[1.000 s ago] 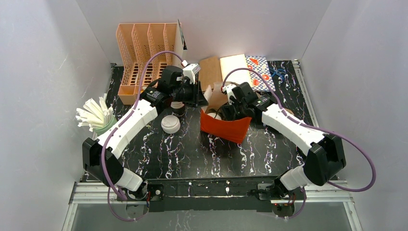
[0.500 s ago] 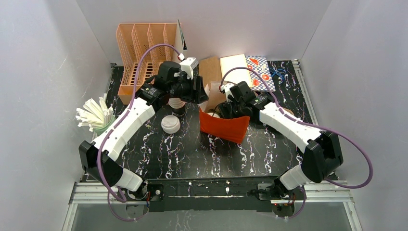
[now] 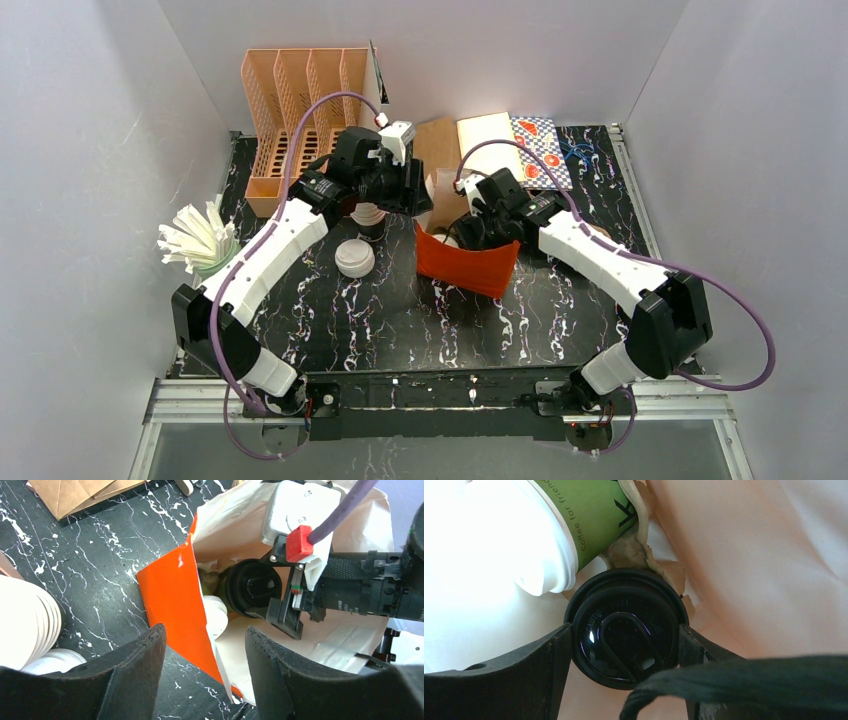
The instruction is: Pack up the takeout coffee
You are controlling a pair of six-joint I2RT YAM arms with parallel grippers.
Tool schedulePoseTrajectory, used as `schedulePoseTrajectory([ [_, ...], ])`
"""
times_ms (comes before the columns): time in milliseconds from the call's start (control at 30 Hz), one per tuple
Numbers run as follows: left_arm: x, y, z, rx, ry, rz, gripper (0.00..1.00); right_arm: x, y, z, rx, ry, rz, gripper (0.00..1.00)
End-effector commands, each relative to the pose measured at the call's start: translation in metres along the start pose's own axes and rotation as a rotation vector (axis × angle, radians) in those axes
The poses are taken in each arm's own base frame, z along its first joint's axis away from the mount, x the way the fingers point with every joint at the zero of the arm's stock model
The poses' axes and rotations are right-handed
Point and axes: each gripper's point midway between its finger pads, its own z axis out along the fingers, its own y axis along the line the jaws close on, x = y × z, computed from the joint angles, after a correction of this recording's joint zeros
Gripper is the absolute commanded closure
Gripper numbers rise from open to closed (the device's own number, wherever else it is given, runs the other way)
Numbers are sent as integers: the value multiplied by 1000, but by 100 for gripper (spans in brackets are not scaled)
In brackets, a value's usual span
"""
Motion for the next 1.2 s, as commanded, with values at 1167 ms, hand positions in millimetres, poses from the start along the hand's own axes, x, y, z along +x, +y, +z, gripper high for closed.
schedulePoseTrajectory([
  [1167, 8, -51, 10, 230, 46, 18, 79, -47, 13, -85, -53, -242, -1, 2],
])
